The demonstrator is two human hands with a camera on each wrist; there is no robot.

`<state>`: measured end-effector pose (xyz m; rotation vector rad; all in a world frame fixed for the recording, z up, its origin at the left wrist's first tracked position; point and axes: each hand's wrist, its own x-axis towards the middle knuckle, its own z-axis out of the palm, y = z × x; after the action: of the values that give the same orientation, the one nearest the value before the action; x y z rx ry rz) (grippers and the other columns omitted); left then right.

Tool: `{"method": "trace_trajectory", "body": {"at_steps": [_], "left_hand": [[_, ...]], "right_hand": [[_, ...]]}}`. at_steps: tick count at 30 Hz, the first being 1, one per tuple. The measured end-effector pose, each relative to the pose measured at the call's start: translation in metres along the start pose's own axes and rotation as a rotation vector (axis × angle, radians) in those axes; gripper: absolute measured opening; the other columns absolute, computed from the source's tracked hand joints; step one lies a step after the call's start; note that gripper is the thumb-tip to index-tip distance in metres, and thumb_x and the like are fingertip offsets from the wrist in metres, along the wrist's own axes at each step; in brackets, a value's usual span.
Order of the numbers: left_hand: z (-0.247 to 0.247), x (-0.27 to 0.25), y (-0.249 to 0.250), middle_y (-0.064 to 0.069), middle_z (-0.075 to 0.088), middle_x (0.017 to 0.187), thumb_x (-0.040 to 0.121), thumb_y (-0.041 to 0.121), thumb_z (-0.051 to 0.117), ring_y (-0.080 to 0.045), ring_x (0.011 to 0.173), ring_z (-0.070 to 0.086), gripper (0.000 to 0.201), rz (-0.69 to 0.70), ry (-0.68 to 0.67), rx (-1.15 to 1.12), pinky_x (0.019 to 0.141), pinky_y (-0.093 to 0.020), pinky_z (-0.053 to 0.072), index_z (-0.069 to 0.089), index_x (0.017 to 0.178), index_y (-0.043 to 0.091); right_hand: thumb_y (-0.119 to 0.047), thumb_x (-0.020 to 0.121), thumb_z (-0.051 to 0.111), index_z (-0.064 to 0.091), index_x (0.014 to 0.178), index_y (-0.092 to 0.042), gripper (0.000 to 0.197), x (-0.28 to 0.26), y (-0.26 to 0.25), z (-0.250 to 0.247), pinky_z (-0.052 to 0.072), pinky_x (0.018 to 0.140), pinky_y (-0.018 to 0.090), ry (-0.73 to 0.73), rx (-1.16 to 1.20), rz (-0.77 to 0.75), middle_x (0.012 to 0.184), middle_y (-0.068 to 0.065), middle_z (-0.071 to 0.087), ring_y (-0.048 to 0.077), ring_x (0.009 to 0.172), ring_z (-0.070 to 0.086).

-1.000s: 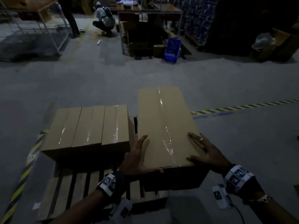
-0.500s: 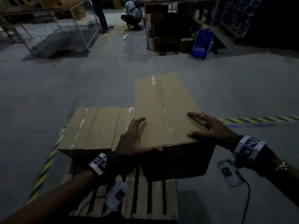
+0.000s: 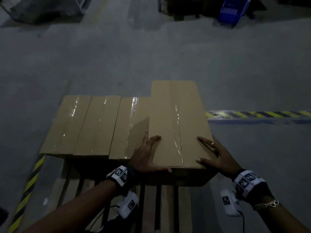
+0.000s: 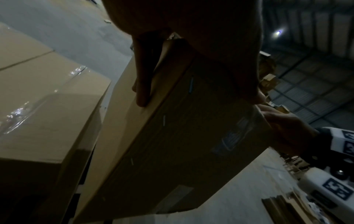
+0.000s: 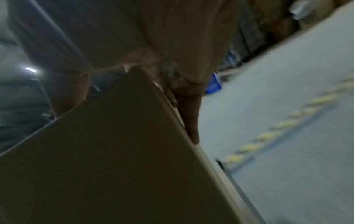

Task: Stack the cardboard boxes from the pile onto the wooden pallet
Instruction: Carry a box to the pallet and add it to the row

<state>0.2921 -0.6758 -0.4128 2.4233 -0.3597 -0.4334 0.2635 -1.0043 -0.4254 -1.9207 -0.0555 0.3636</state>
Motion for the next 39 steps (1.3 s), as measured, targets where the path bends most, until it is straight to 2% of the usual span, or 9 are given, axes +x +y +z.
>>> {"method": "trace_trajectory", "body": {"at_steps": [7, 13, 17, 21, 25, 28, 31, 34, 39], "left_hand": [[0.068, 0.067, -0.095, 0.002, -0.012, 0.167, 0.036, 0.093, 0.072, -0.035, 0.13, 0.054, 0.131, -0.092, -0.155, 0.004, 0.1, -0.044, 0.051, 0.026, 0.147, 0.042], [0.123, 0.084, -0.161, 0.005, -0.016, 0.166, 0.037, 0.095, 0.072, -0.03, 0.141, 0.043, 0.133, -0.12, -0.211, -0.038, 0.104, -0.046, 0.05, 0.02, 0.148, 0.045], [0.145, 0.095, -0.189, 0.003, -0.021, 0.165, 0.04, 0.091, 0.076, -0.031, 0.147, 0.033, 0.132, -0.133, -0.244, -0.062, 0.108, -0.05, 0.046, 0.019, 0.15, 0.044], [0.165, 0.101, -0.214, 0.001, -0.037, 0.16, 0.055, 0.063, 0.089, -0.038, 0.144, 0.035, 0.129, -0.16, -0.341, -0.032, 0.104, -0.047, 0.049, 0.013, 0.155, 0.038], [0.183, 0.097, -0.242, -0.003, -0.045, 0.156, 0.076, 0.025, 0.084, -0.041, 0.123, 0.058, 0.116, -0.159, -0.443, 0.095, 0.085, -0.041, 0.057, 0.004, 0.16, 0.035], [0.191, 0.091, -0.259, -0.001, -0.039, 0.159, 0.083, 0.004, 0.071, -0.033, 0.102, 0.067, 0.097, -0.078, -0.446, 0.21, 0.068, -0.032, 0.055, 0.016, 0.159, 0.028], [0.191, 0.084, -0.269, -0.013, 0.005, 0.168, 0.063, 0.017, 0.09, -0.028, 0.111, 0.067, 0.103, -0.035, -0.473, 0.283, 0.073, -0.026, 0.055, 0.039, 0.153, 0.021], [0.195, 0.078, -0.276, -0.019, 0.03, 0.161, 0.043, 0.035, 0.098, -0.037, 0.138, 0.047, 0.118, 0.045, -0.459, 0.43, 0.098, -0.044, 0.051, 0.047, 0.148, 0.019], [0.205, 0.072, -0.284, -0.012, 0.0, 0.169, 0.06, 0.042, 0.092, -0.038, 0.153, 0.011, 0.128, 0.032, -0.465, 0.527, 0.112, -0.068, 0.029, 0.013, 0.161, 0.029]], "right_hand": [[-0.042, 0.075, 0.088, 0.048, 0.144, -0.049, 0.08, 0.064, 0.115, 0.048, 0.041, 0.114, 0.051, -0.006, 0.01, 0.137, 0.162, -0.018, 0.023, 0.012, 0.145, 0.037], [-0.05, 0.073, 0.086, 0.048, 0.145, -0.047, 0.081, 0.092, 0.184, 0.085, 0.042, 0.113, 0.052, -0.036, 0.027, 0.196, 0.162, -0.014, 0.028, 0.013, 0.145, 0.038], [-0.035, 0.073, 0.09, 0.046, 0.146, -0.046, 0.086, 0.104, 0.217, 0.1, 0.038, 0.117, 0.051, -0.029, 0.034, 0.247, 0.166, -0.013, 0.016, 0.012, 0.149, 0.03], [-0.028, 0.072, 0.091, 0.042, 0.147, -0.049, 0.092, 0.112, 0.243, 0.123, 0.034, 0.12, 0.045, -0.011, -0.018, 0.285, 0.168, -0.016, 0.005, 0.011, 0.154, 0.017], [-0.011, 0.075, 0.088, 0.039, 0.148, -0.051, 0.097, 0.119, 0.267, 0.152, 0.042, 0.113, 0.041, 0.037, -0.082, 0.305, 0.168, -0.016, 0.001, -0.004, 0.152, 0.009], [0.002, 0.077, 0.083, 0.039, 0.145, -0.054, 0.099, 0.12, 0.283, 0.169, 0.045, 0.111, 0.05, 0.128, -0.197, 0.314, 0.168, -0.014, 0.003, 0.004, 0.154, 0.012], [-0.003, 0.072, 0.088, 0.045, 0.147, -0.038, 0.093, 0.117, 0.291, 0.177, 0.044, 0.111, 0.052, 0.174, -0.236, 0.335, 0.168, -0.009, 0.006, 0.017, 0.154, 0.018], [-0.019, 0.063, 0.096, 0.033, 0.153, -0.04, 0.112, 0.112, 0.289, 0.179, 0.032, 0.116, 0.04, 0.056, -0.253, 0.352, 0.168, -0.013, -0.01, 0.017, 0.156, 0.004], [-0.012, 0.061, 0.096, -0.001, 0.156, -0.051, 0.14, 0.107, 0.288, 0.179, 0.03, 0.118, 0.043, -0.092, -0.467, 0.354, 0.162, -0.009, -0.033, 0.023, 0.154, -0.009]]}}
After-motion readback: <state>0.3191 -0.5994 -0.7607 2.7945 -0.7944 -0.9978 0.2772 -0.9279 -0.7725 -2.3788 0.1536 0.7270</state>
